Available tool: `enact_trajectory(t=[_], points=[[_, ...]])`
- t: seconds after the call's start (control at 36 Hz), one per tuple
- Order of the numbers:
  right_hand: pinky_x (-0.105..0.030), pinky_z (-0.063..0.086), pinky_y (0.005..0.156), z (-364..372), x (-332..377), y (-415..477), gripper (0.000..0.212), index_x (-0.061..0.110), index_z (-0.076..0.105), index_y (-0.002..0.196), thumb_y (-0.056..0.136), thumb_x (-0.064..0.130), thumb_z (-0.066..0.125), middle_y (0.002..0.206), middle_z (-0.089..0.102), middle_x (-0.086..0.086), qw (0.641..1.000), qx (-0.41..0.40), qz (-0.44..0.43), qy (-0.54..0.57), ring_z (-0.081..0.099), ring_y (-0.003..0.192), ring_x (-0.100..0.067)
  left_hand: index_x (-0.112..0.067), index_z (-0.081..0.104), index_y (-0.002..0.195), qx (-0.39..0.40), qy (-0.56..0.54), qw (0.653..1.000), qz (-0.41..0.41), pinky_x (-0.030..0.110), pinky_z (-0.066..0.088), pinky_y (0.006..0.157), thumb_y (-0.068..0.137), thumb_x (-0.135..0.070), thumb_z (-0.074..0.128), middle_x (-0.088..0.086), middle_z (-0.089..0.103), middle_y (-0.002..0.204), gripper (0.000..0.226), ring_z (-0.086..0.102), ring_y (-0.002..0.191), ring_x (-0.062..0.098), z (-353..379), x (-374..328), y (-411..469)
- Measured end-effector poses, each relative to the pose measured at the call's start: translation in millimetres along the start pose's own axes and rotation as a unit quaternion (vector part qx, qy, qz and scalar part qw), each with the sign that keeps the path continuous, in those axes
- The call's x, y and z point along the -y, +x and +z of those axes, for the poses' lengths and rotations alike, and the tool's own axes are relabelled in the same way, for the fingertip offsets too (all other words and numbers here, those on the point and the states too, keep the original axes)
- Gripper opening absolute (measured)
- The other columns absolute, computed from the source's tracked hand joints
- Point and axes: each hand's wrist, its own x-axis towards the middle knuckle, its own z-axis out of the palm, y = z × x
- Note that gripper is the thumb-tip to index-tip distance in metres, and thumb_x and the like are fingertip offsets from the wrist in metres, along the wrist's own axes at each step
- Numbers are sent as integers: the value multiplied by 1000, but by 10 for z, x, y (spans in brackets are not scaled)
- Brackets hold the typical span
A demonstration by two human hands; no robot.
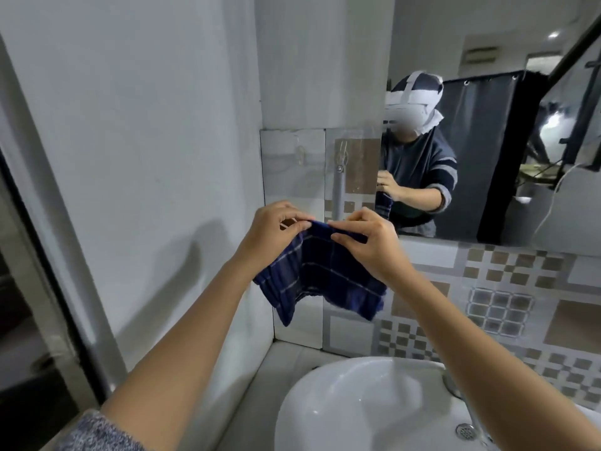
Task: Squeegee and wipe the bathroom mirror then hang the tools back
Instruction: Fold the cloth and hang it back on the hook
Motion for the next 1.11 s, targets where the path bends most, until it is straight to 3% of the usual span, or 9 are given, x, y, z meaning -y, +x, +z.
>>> enact_trajectory(t=[0.19,0.36,0.47,0.56,0.72,0.89,0.94,1.03,1.11], points=[[-28,46,73,205,98,875,21,12,72,103,83,13,67,87,57,-6,996,-82,-10,-42,53,77,-16,-12,72,94,-116,-17,993,4,7,45,68,85,-8,63,5,64,87,13,59,74,7,-137,227,674],[-33,47,77,356,176,1706,22,13,71,105,87,9,59,92,59,-7,988,-137,-16,-71,55,84,-22,-13,71,91,-211,-23,977,-2,14,46,73,86,-5,57,-2,62,86,17,59,79,10,-262,408,1369],[-15,32,69,519,124,2050,25,7,70,103,88,1,52,94,60,-9,981,-172,-17,-88,50,91,-24,-13,70,92,-251,-29,967,-7,13,45,74,87,-5,54,-3,60,91,19,58,80,9,-253,536,1664],[-14,26,69,636,29,2186,27,7,66,108,88,1,50,101,61,-8,981,-179,1,-79,48,98,-24,-7,69,94,-277,-25,961,-2,6,43,75,87,0,52,2,61,93,20,56,80,9,-182,643,1789],[-21,31,70,859,-149,2167,16,9,65,95,87,3,52,93,62,-6,979,-199,24,-29,50,91,-23,-6,70,93,-289,-75,954,-35,0,39,72,85,2,53,4,62,92,20,55,79,7,-23,912,1854],[2,35,69,924,-218,2051,15,5,70,96,88,7,57,93,64,-7,970,-238,35,43,53,79,-11,-10,71,88,-286,-139,947,-54,11,46,72,83,0,57,2,68,86,18,61,78,8,127,1030,1804],[0,38,71,952,-245,2009,18,6,70,99,90,9,56,94,66,-6,969,-238,44,52,55,81,-12,-14,72,85,-269,-177,945,-57,17,50,72,83,0,57,-3,70,81,21,64,78,8,150,1048,1774],[-4,41,75,1005,-278,1934,20,7,69,103,91,8,54,98,67,-6,967,-240,55,71,58,85,-15,-23,69,88,-241,-226,942,-61,10,48,70,84,0,58,-11,67,80,26,63,72,-6,168,1051,1707],[-12,46,81,1034,-275,1859,22,10,68,107,92,9,52,102,67,-4,964,-235,72,101,59,89,-13,-22,67,96,-211,-253,942,-62,12,48,75,87,-3,56,-5,68,90,24,63,79,-5,169,1049,1631]])
